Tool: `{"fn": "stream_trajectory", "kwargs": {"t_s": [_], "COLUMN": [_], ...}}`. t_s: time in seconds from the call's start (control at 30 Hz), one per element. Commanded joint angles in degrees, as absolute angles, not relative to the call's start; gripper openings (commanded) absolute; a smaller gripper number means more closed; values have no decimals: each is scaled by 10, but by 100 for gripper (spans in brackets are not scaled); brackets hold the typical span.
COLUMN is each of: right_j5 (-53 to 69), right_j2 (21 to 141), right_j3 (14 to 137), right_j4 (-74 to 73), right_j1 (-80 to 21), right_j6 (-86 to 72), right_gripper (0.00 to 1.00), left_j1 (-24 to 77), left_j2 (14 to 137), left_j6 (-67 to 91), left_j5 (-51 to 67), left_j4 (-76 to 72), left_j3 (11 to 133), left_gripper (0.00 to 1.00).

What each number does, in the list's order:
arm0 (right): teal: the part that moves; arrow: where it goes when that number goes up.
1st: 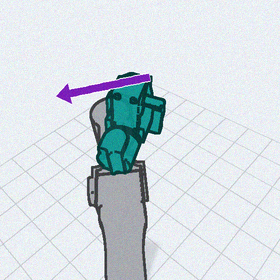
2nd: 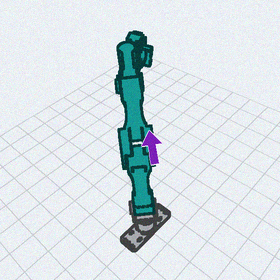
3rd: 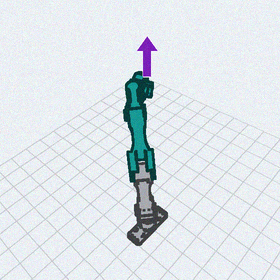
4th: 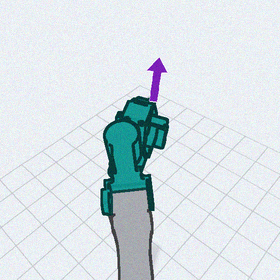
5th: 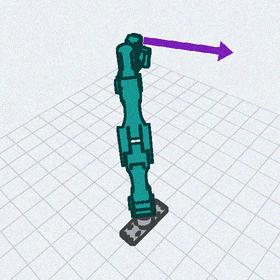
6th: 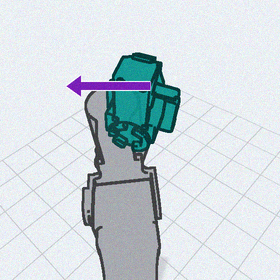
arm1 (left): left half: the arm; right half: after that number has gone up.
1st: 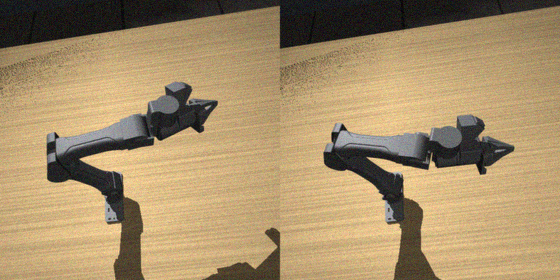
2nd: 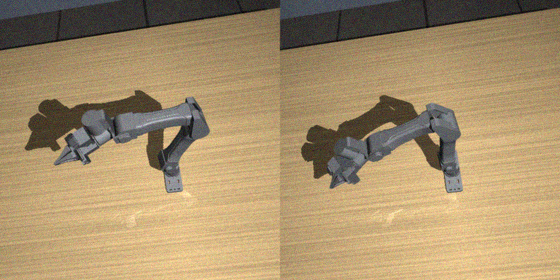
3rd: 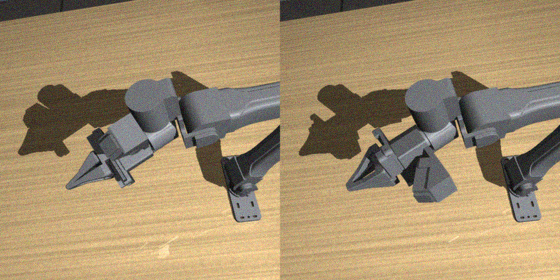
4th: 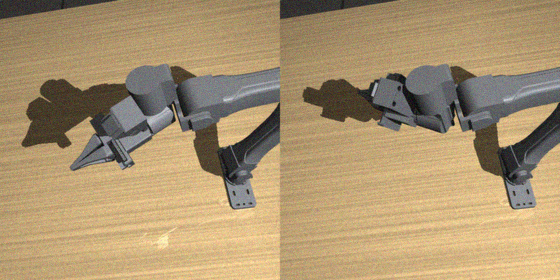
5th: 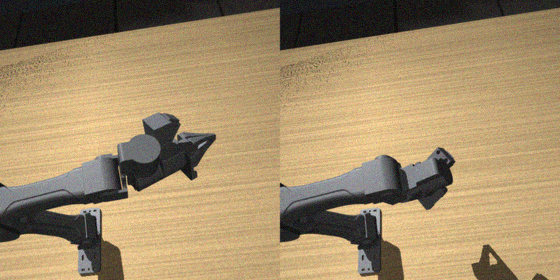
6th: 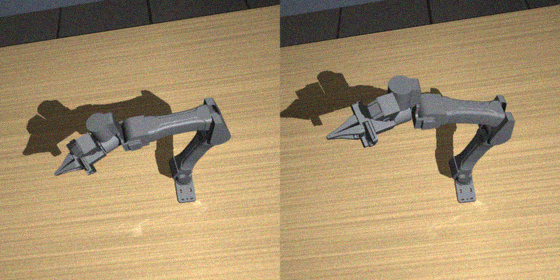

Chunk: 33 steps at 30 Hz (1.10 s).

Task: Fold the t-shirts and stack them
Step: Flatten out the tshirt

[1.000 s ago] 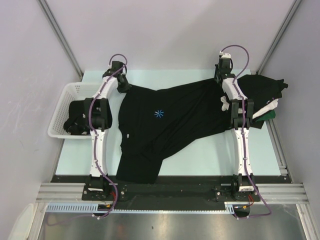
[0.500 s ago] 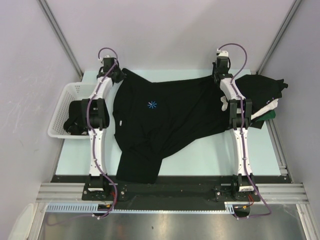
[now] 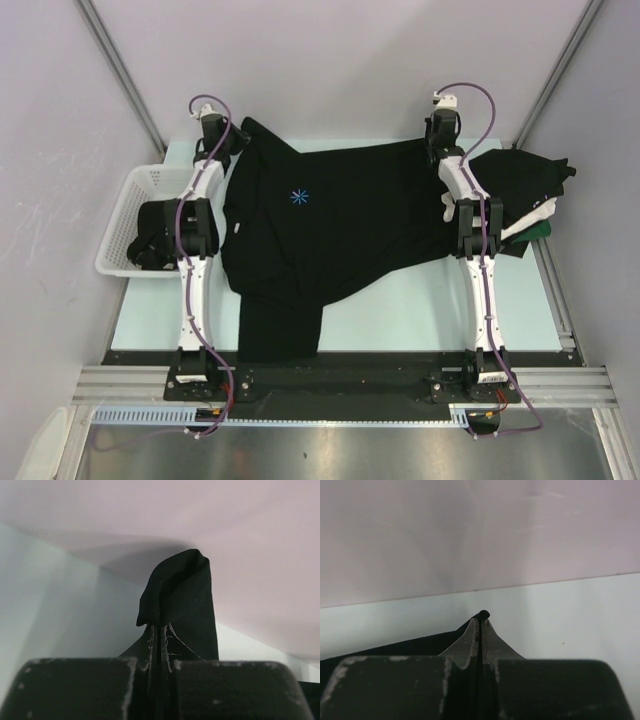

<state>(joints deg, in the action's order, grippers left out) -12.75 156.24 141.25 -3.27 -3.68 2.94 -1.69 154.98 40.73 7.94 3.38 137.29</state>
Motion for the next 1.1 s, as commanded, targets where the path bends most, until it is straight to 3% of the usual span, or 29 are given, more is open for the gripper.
{"fn": "stream_trajectory", "kwargs": {"t_s": [0.0,1.07], "right_j5": [-152,-118], "right_j2": [1567,1598], "right_j3": [1435,1463], "right_j4": [59,133], "right_j1": [-32,-26], "right_j6": [47,49], "right_gripper": [0,0], "left_j1": [-29,-52], "left_j2": [1544,1561], "left_j6": [418,355], "left_j5": [69,-28], "left_j4": [-86,-149], "left_j3": [1404,1439], "left_gripper": [0,0]}}
